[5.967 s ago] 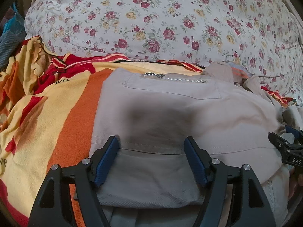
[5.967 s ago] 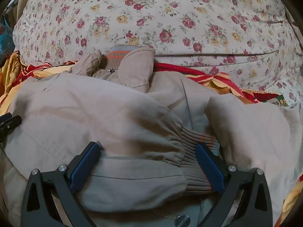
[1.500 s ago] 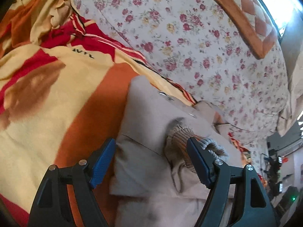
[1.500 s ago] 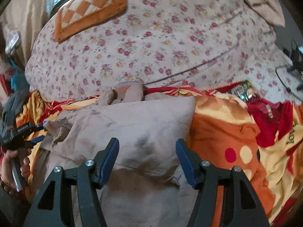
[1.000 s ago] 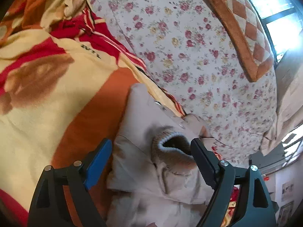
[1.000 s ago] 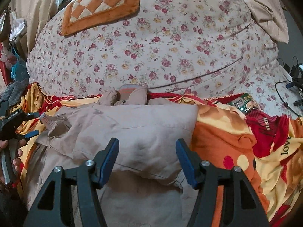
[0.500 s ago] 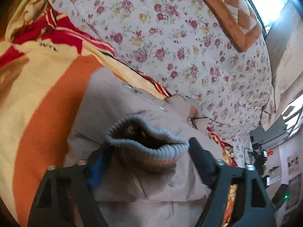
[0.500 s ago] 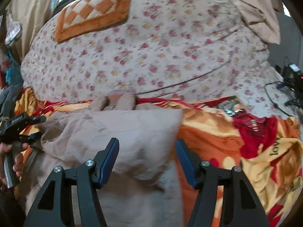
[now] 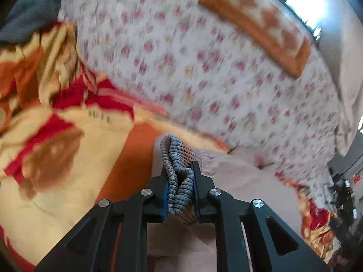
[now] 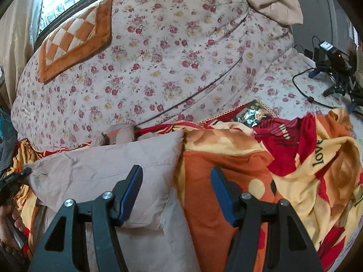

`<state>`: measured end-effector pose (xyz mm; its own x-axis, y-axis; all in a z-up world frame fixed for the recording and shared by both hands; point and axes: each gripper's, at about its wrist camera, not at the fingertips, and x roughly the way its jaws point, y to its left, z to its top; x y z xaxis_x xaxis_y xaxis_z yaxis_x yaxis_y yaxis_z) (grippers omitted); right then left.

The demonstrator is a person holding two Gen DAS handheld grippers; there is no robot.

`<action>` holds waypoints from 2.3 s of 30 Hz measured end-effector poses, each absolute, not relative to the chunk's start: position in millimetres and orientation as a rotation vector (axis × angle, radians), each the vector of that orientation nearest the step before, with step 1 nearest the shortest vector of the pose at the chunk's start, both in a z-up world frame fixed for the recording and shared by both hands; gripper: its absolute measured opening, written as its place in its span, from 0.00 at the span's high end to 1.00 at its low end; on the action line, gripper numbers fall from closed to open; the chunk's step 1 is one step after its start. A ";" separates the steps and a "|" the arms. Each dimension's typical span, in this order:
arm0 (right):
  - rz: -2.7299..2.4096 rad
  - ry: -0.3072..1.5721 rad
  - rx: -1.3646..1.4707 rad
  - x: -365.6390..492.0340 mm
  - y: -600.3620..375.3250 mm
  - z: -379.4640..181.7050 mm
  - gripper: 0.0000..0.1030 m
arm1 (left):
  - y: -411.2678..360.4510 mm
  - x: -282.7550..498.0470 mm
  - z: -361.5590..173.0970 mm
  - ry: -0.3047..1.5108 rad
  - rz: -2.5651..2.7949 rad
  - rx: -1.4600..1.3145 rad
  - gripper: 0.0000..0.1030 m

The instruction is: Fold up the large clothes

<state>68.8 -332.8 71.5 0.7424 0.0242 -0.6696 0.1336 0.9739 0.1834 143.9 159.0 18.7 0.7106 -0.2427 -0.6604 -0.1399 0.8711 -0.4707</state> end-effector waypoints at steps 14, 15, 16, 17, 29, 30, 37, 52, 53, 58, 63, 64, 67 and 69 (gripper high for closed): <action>0.124 0.758 0.067 96.5 -266.2 48.7 0.37 | 208.8 125.3 14.9 0.729 0.163 -0.655 0.75; 0.128 0.779 0.046 100.1 -259.8 42.2 0.37 | 209.7 124.0 16.9 0.711 0.162 -0.653 0.75; 0.121 0.793 0.039 103.0 -256.9 37.9 0.37 | 208.4 123.1 19.6 0.688 0.143 -0.648 0.75; 0.114 0.807 0.046 106.3 -256.0 33.8 0.39 | 201.6 122.5 24.4 0.662 0.105 -0.632 0.75; 0.106 0.960 0.096 135.5 -279.6 -26.4 0.71 | 125.5 153.6 -12.0 0.916 -0.011 -0.362 0.76; 0.103 0.957 0.078 133.8 -280.1 -26.9 0.71 | 123.7 151.8 -10.7 0.887 -0.008 -0.355 0.76; -0.031 0.971 0.080 125.6 -305.0 -32.5 0.78 | 104.2 154.1 -7.4 0.866 -0.046 -0.294 0.72; -0.032 0.723 -0.008 169.0 -266.2 24.2 0.74 | 91.3 155.8 -13.2 0.871 -0.055 -0.219 0.47; -0.031 0.771 -0.002 177.7 -265.3 12.1 0.74 | 90.8 156.4 -13.5 0.873 -0.055 -0.214 0.46; -0.087 0.944 0.073 202.8 -289.4 -37.1 0.67 | 82.3 157.8 -13.8 0.885 -0.054 -0.157 0.42; -0.143 0.986 0.176 199.9 -311.0 -44.0 0.29 | 84.1 156.9 -13.8 0.875 -0.053 -0.174 0.42; -0.145 0.981 0.177 199.1 -311.7 -41.8 0.29 | 84.6 156.9 -13.6 0.873 -0.053 -0.180 0.42; -0.163 0.901 0.131 193.2 -302.0 -16.6 0.57 | 86.3 156.2 -12.2 0.869 -0.052 -0.195 0.42; -0.166 0.793 0.067 181.9 -285.0 9.2 0.57 | 89.0 155.0 -8.2 0.860 -0.046 -0.217 0.42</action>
